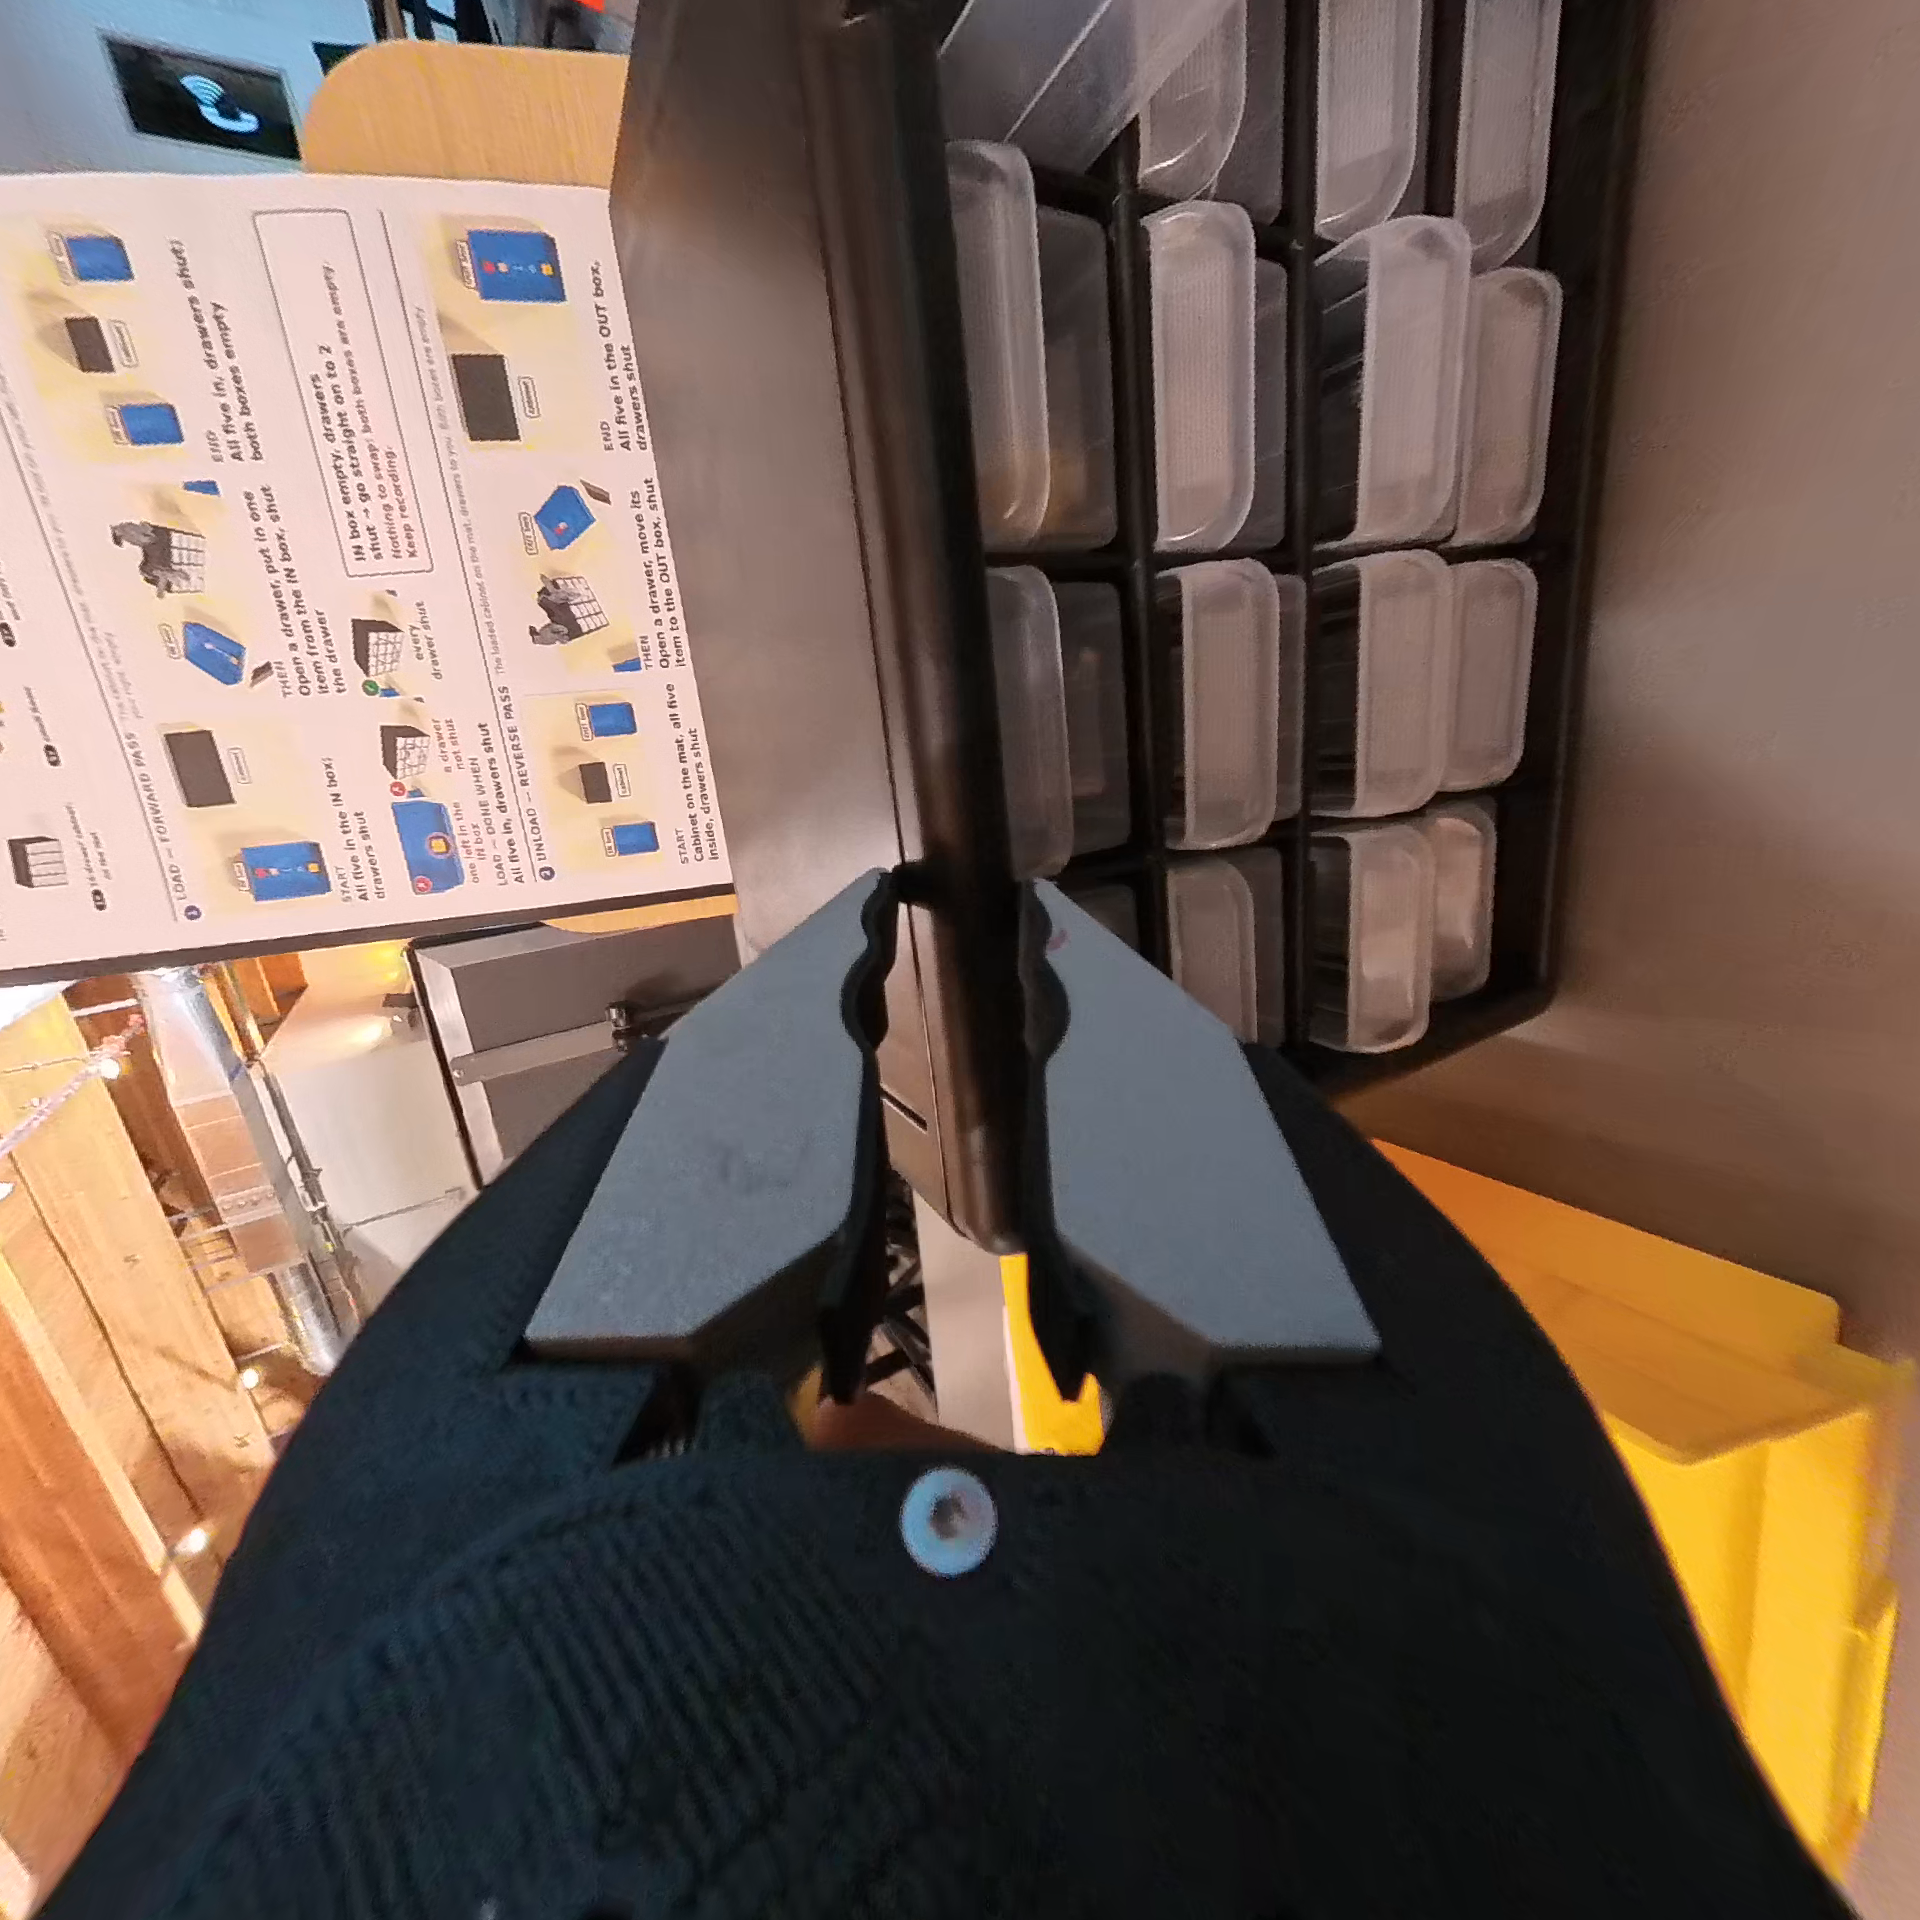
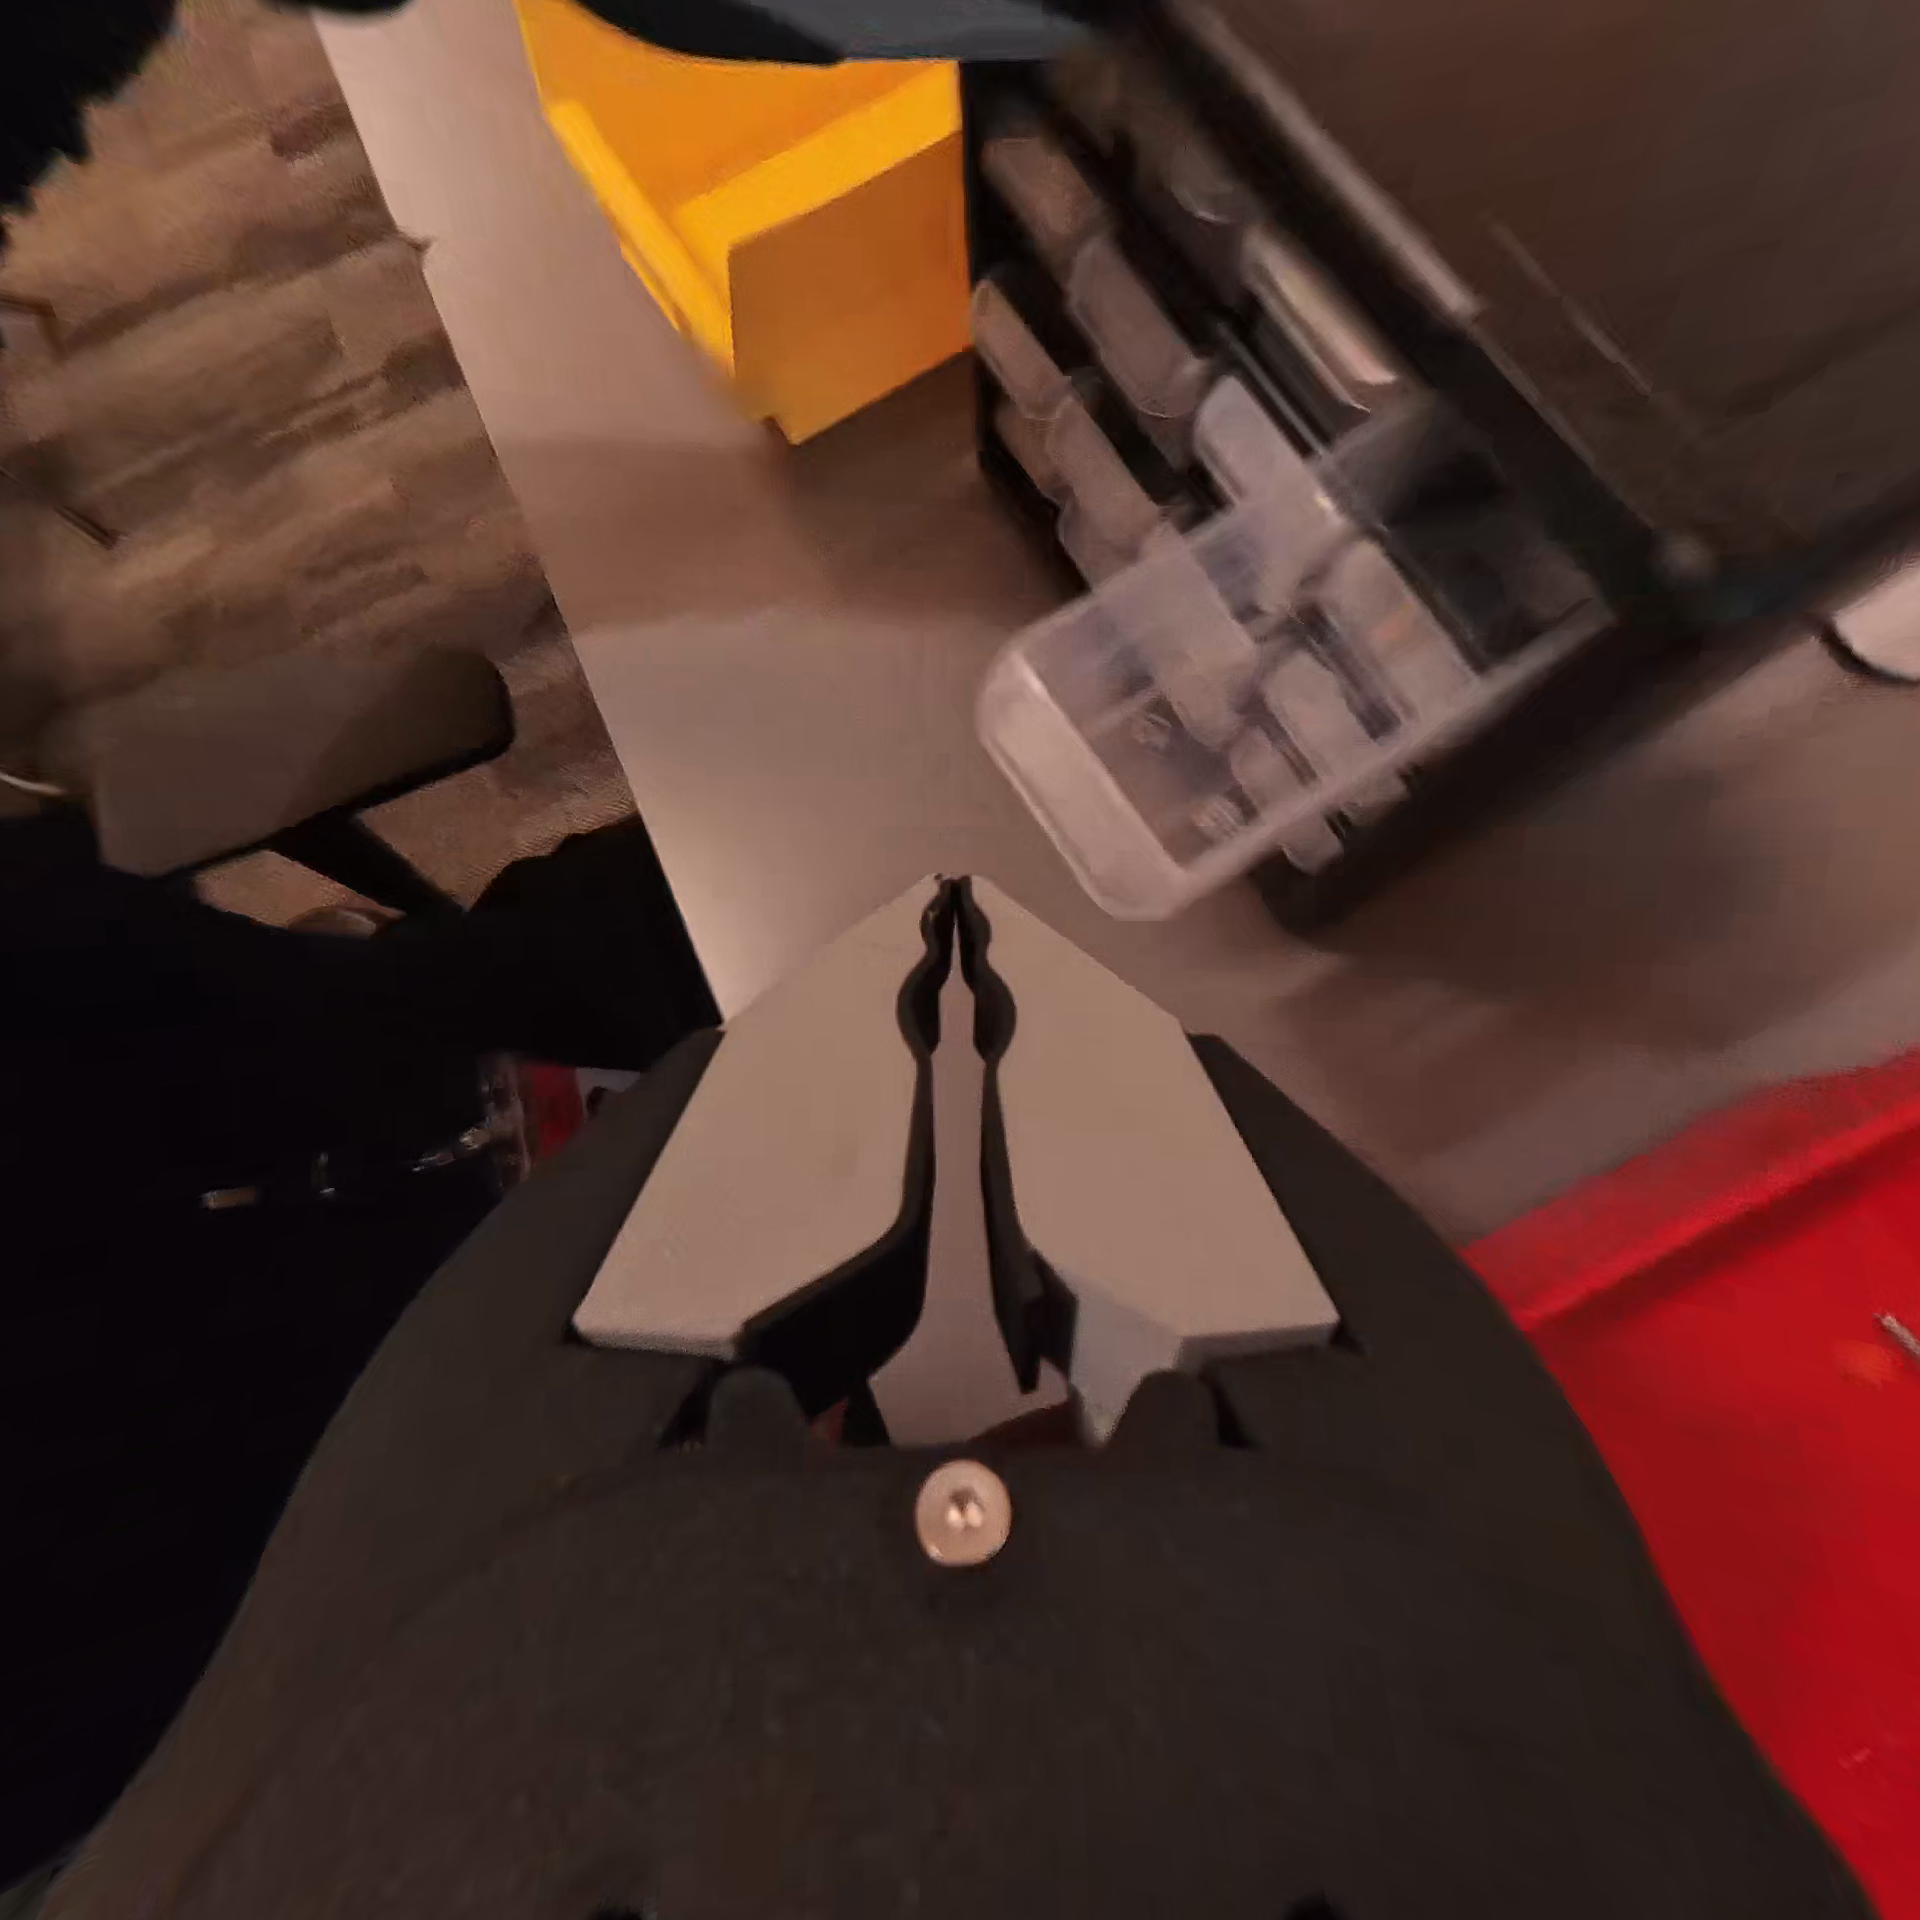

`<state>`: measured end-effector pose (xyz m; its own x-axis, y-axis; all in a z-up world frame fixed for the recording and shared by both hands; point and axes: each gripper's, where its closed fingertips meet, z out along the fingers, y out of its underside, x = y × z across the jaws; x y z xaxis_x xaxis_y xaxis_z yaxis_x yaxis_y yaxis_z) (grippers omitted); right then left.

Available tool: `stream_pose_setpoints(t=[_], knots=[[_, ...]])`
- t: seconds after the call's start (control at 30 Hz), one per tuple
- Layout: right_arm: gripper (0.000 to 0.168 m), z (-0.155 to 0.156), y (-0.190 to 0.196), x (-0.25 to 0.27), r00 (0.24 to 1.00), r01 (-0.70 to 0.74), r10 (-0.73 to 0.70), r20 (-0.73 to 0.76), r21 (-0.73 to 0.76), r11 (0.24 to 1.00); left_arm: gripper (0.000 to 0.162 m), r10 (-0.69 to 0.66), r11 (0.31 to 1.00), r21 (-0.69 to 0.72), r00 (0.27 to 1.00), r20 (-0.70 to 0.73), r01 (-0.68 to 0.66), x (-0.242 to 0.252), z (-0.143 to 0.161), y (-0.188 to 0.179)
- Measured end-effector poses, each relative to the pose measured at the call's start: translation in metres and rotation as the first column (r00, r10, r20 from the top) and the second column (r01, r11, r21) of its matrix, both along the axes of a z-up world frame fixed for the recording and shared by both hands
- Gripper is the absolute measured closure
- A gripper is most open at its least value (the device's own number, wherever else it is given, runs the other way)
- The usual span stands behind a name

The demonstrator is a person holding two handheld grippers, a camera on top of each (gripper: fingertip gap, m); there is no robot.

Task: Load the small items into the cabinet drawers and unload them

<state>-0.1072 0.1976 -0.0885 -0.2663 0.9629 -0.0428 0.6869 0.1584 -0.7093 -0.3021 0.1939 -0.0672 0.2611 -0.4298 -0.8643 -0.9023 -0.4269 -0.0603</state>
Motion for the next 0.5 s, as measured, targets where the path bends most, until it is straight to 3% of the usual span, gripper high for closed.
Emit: stream_pose_setpoints(t=[0.13,0.3,0.37,0.43,0.5], knots=[[0.168,-0.028,0.011,-0.034,0.997,0.075,-0.078,0.008,0.163,0.984,0.141,0.009,1.000,0.009,1.000,0.026,-0.009,0.000,0.000,0.000],[0.168,-0.019,0.069,-0.084,0.962,0.258,-0.219,-0.163,0.283,0.924,0.141,0.004,0.999,0.044,1.000,-0.002,-0.004,0.000,0.000,0.000],[0.168,-0.018,0.082,-0.098,0.953,0.288,-0.255,-0.161,0.224,0.931,0.141,0.009,0.998,0.066,0.999,-0.031,-0.007,-0.001,0.000,0.000],[0.168,-0.024,0.071,-0.105,0.965,0.246,-0.236,-0.116,0.085,0.965,0.141,0.021,0.997,0.079,0.999,-0.032,-0.018,-0.001,0.000,0.001],[0.163,-0.022,0.058,-0.109,0.962,0.226,-0.218,-0.163,0.032,0.974,0.142,0.030,0.996,0.084,1.000,-0.003,-0.030,-0.001,0.000,0.001]])
